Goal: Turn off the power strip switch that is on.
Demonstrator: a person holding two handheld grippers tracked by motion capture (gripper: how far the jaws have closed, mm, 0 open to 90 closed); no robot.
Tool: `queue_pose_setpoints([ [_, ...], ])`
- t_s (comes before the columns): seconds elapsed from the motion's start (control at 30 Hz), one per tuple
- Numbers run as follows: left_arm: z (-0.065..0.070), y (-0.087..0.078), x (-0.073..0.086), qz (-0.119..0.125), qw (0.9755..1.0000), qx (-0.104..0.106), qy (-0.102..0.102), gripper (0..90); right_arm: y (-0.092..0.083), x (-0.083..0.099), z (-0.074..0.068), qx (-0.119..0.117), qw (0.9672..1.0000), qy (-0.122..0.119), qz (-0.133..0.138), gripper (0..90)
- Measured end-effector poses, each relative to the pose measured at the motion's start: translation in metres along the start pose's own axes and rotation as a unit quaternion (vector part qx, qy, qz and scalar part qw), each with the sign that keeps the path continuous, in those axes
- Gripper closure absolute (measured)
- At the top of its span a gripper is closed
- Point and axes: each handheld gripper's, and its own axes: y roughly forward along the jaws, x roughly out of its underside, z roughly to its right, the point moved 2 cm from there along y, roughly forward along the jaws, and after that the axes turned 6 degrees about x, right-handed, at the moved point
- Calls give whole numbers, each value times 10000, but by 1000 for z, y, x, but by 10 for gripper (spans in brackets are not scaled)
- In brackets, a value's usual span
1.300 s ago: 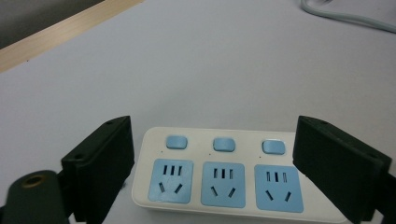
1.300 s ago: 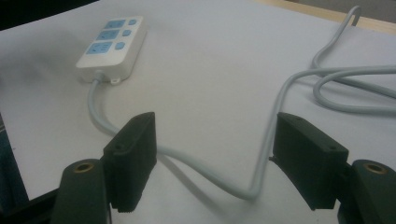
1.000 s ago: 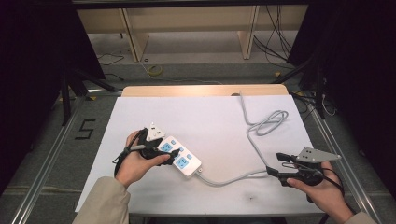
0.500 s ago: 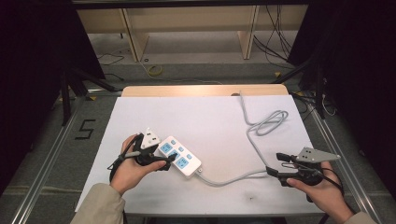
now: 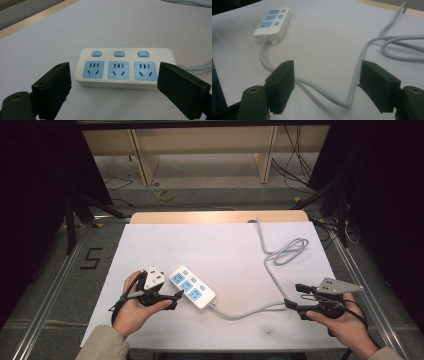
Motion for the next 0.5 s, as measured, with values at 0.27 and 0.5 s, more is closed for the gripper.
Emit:
queue_pose_setpoints([
  [0.27, 3, -4, 13, -118, 9999, -93, 13, 117, 0, 0, 0, -15, 10000, -28, -2, 288],
  [0.5, 5, -3, 24, -188, 9997, -143, 25, 122, 1, 0, -1, -17, 10000, -54, -24, 288],
])
